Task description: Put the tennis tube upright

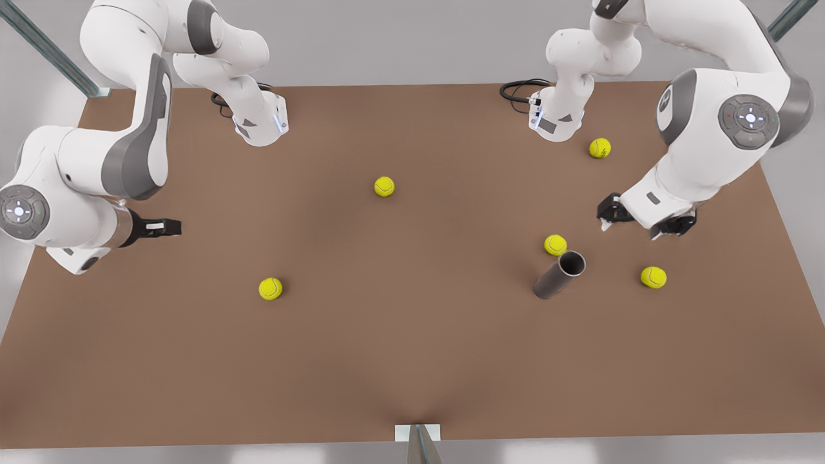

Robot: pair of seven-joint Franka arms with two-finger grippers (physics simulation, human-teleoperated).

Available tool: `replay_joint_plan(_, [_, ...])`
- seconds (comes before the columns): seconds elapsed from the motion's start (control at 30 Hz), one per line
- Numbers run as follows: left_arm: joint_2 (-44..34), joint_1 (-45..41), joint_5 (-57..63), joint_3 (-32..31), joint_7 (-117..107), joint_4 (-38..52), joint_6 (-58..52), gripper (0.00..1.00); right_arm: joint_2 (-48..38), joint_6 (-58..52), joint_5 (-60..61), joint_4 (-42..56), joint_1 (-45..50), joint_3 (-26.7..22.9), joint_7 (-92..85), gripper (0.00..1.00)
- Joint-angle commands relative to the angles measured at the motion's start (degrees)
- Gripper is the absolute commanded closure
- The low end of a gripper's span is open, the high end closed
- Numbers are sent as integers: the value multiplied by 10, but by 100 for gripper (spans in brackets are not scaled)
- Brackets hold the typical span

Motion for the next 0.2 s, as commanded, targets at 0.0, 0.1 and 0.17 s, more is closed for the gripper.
replay_joint_plan(0.0, [-10, 13, 22, -17, 22, -9, 3, 0, -2, 7, -4, 25, 1, 0, 1, 0])
replay_joint_plan(0.1, [-17, 34, 22, -50, 22, -10, 2, 0, 0, 16, -16, 36, 8, 0, -41, 0])
replay_joint_plan(0.17, [-16, 33, 23, -50, 23, -10, 2, 0, -6, 16, -15, 33, 3, -1, -38, 0])
